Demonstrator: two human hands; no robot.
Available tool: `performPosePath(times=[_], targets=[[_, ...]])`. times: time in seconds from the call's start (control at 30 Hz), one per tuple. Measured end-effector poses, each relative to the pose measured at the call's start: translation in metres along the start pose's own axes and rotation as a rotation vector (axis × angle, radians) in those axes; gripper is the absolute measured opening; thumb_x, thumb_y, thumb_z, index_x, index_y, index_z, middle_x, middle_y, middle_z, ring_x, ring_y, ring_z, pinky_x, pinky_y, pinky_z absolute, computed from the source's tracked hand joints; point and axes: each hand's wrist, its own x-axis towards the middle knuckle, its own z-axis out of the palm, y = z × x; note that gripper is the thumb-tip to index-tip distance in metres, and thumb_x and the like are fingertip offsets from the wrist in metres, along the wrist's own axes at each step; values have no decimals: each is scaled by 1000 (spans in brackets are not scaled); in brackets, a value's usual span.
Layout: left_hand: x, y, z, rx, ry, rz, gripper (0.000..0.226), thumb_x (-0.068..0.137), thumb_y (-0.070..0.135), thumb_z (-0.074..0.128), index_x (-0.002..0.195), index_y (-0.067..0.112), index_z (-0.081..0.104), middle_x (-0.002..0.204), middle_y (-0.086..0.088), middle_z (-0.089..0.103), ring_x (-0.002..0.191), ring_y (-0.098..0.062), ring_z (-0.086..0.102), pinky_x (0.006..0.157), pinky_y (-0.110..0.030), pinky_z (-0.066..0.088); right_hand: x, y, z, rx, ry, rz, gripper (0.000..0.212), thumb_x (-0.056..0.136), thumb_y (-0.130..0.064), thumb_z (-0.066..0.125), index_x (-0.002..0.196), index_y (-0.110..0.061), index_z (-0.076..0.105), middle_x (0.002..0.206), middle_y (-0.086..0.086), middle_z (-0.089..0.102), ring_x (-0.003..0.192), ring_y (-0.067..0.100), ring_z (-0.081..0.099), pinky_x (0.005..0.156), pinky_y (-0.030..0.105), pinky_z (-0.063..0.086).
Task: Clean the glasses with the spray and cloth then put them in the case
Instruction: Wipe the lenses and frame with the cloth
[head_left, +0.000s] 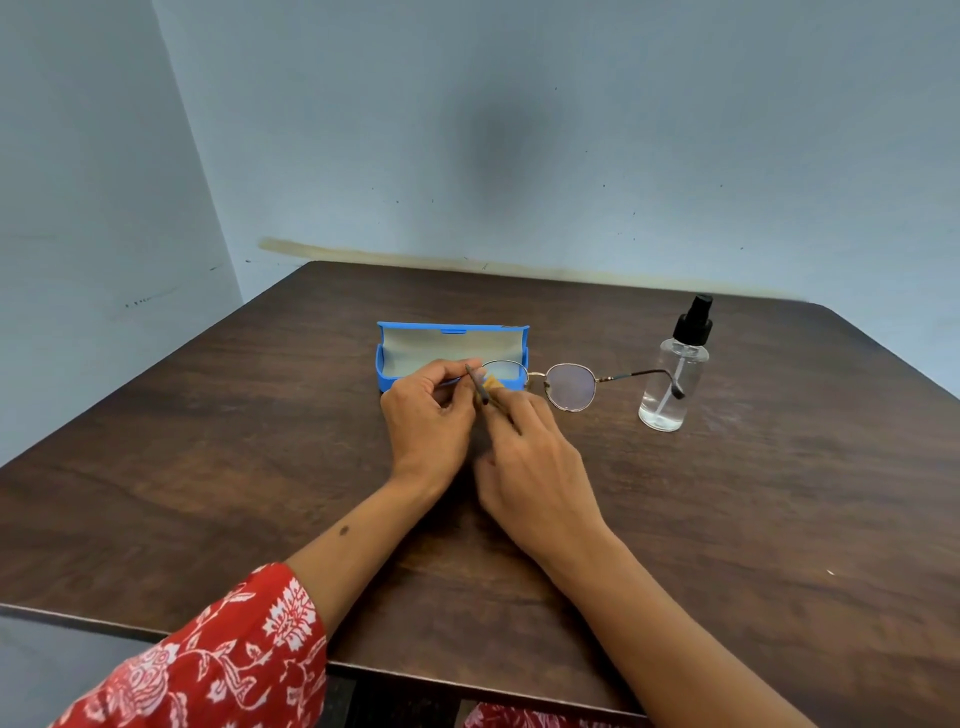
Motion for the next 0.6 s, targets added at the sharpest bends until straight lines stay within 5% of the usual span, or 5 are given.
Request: performPosePath(times=[0.13,0.3,0.47,0.6], targets=[[1,1,2,-17,15,-12,13,81,-2,66,89,7,72,88,-3,72,79,-8,69,75,-21,57,1,5,-2,-45,5,103,49,72,-13,35,107,3,65,106,15,64,96,26,61,74,24,53],[1,-1,1,11,9,-2,16,82,-2,64,90,10,72,89,-3,73,77,-5,68,73,-13,53,1,0,1,-1,5,11,50,71,-13,35,108,2,65,104,11,64,96,21,56,70,24,55],[0,-1,2,-12,-5,-20,13,82,0,67,89,9,72,88,-2,73,81,-9,70,78,-26,57,2,5,-1,-43,25,113,49,71,-14,35,106,3,65,106,15,64,97,27,61,78,25,51],[0,-1,1,19,1,2,15,82,-1,66,90,11,72,88,-2,73,79,-5,69,77,-18,55,0,3,3,-7,26,25,49,71,-13,35,107,2,65,104,11,64,97,21,54,75,22,51]])
